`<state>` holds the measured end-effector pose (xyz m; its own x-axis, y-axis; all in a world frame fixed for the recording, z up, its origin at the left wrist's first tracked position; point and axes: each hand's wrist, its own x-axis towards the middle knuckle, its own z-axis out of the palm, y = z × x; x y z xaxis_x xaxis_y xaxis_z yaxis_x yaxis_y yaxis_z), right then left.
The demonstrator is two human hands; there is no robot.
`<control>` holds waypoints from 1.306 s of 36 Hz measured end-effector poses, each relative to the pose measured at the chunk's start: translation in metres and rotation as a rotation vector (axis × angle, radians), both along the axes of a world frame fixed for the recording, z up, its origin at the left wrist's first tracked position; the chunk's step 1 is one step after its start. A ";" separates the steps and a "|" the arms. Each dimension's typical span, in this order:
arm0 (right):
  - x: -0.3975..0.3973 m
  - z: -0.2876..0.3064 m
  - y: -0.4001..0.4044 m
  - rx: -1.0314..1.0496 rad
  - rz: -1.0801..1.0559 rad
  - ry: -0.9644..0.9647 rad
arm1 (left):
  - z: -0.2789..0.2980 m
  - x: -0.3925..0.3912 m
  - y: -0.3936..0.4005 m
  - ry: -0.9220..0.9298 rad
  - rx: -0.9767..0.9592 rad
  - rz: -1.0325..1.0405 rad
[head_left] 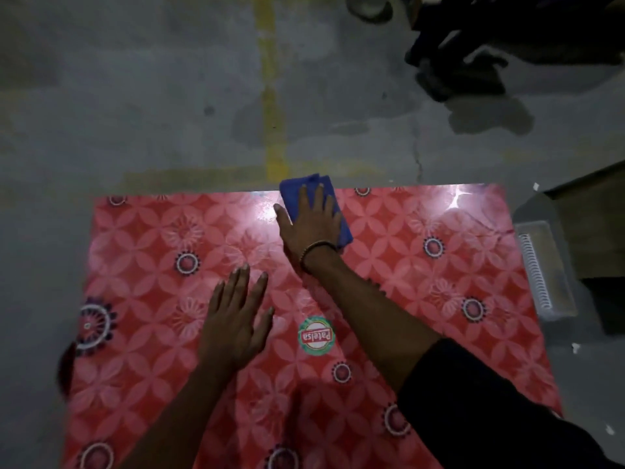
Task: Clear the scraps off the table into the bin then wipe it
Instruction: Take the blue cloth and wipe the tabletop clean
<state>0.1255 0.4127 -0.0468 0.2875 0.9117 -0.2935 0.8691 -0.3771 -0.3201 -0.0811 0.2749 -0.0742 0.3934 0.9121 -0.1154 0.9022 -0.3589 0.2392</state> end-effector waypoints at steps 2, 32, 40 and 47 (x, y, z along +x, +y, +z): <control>-0.009 -0.002 0.005 0.104 0.021 -0.104 | -0.002 0.000 0.003 -0.016 0.015 0.016; 0.258 -0.039 -0.046 0.181 -0.071 -0.278 | -0.003 0.004 0.003 -0.041 0.064 0.042; 0.375 -0.025 -0.078 0.225 -0.175 -0.320 | -0.004 0.004 0.000 -0.044 0.055 0.042; 0.368 0.005 -0.079 0.343 -0.571 -0.201 | -0.001 0.007 -0.001 -0.035 0.052 0.054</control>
